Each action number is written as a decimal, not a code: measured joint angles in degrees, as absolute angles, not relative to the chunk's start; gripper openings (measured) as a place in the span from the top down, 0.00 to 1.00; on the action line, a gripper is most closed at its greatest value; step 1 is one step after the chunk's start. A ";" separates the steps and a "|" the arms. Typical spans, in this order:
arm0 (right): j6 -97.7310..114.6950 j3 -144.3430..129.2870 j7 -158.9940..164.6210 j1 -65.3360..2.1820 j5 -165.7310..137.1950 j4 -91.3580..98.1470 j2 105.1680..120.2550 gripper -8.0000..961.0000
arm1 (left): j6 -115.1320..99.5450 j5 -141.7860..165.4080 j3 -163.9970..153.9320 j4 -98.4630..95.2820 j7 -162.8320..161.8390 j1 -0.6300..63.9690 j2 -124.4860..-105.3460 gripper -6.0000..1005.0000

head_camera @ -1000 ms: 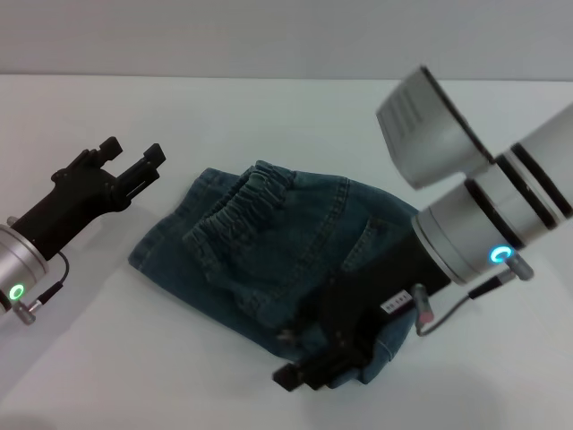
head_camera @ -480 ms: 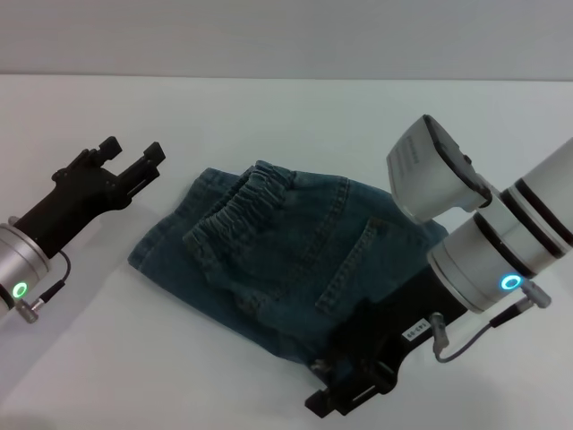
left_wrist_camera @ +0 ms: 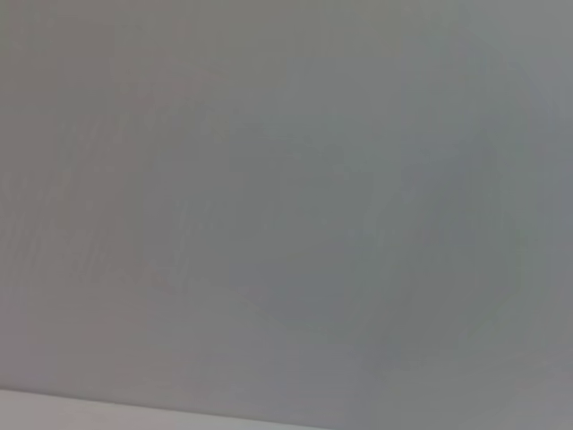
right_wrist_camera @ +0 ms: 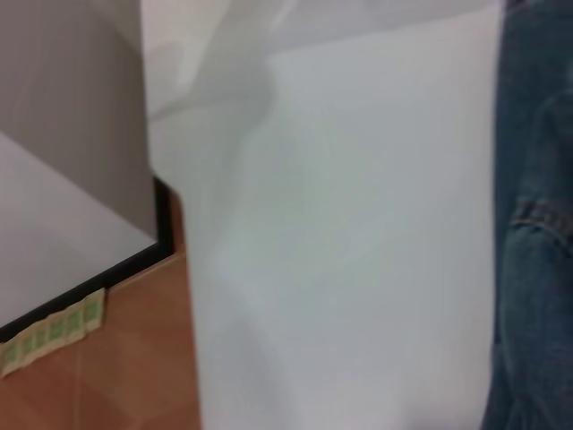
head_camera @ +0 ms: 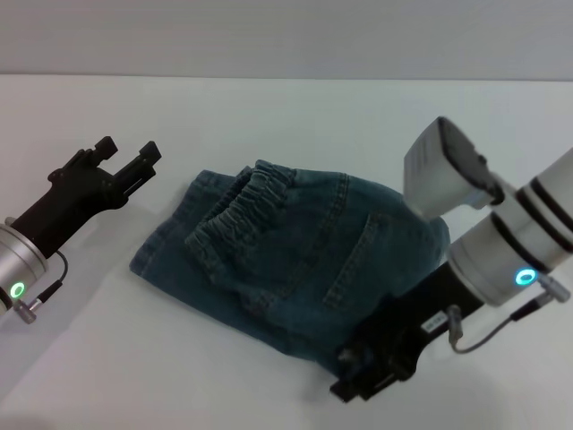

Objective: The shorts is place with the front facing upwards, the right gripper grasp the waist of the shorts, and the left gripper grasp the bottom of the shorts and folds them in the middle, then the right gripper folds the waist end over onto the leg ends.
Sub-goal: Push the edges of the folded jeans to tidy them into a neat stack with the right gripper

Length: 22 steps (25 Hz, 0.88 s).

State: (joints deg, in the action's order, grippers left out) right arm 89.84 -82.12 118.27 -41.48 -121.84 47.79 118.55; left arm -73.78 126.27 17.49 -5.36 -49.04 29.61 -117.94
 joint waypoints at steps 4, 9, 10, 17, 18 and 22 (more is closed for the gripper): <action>89.34 -78.14 118.29 -41.48 -124.53 47.88 118.54 0.43 | -73.78 126.25 17.49 -5.36 -49.04 29.65 -117.94 0.19; 86.71 -73.67 118.46 -41.48 -128.87 48.01 118.47 0.43 | -73.43 126.21 17.49 -5.32 -49.04 29.65 -117.94 0.19; 85.93 -72.74 118.51 -41.48 -129.59 47.99 118.46 0.43 | -73.33 126.20 17.49 -5.30 -49.04 29.62 -117.93 0.19; 85.25 -69.39 118.48 -40.09 -130.63 50.23 118.49 0.43 | -73.09 126.20 17.49 -5.27 -49.05 29.42 -117.93 0.19; 86.02 -69.39 118.49 -39.68 -130.52 51.23 118.56 0.43 | -73.17 126.20 17.49 -5.27 -49.09 29.42 -117.92 0.19; 89.93 -69.24 118.29 -36.64 -126.65 57.44 118.70 0.43 | -76.22 125.50 17.52 -5.19 -49.73 29.38 -117.73 0.19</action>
State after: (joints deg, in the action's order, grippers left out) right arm 89.93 -69.24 118.29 -36.64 -126.65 57.44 118.70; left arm -76.22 125.50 17.52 -5.19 -49.73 29.38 -117.73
